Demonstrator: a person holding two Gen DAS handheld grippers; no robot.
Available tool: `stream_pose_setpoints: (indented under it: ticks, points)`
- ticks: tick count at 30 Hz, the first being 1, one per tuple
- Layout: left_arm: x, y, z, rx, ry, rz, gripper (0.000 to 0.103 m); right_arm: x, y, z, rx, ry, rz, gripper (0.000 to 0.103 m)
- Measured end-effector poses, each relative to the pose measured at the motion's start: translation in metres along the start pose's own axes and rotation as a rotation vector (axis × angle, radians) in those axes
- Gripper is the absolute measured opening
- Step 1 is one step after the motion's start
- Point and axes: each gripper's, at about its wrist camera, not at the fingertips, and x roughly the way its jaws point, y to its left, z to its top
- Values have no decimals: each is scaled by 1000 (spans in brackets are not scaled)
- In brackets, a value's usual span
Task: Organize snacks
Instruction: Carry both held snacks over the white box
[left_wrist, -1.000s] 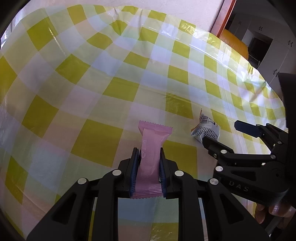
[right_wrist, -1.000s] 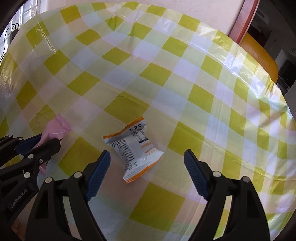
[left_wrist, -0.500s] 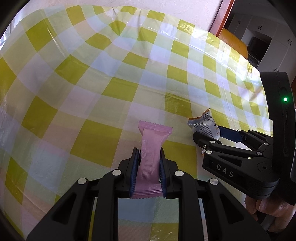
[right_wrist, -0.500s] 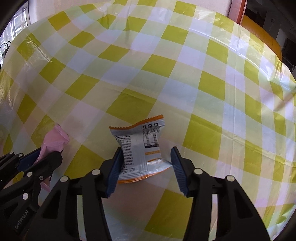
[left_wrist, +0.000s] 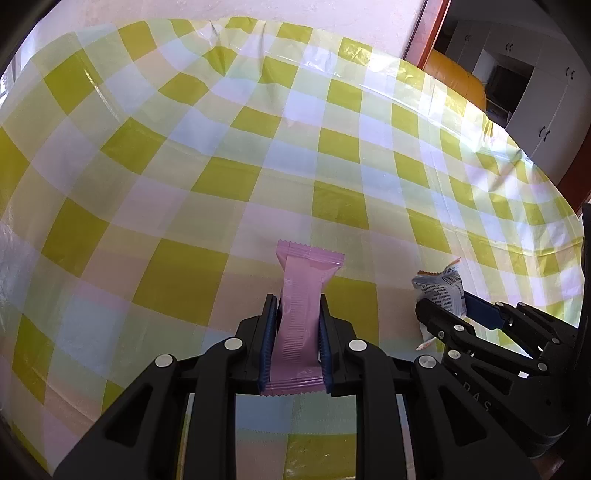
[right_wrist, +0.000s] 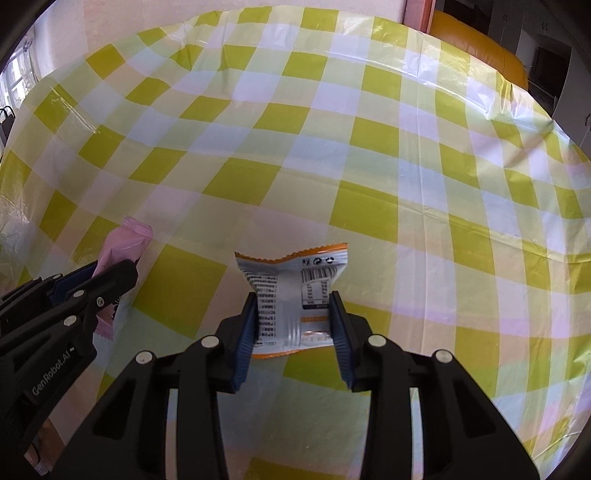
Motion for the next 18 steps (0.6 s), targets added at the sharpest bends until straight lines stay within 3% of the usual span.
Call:
stream_pose_setpoints:
  ticks: [18]
  points:
    - [-48, -39, -23, 67, -17, -127, 20, -70, -40, -66, 126, -26, -71, 34]
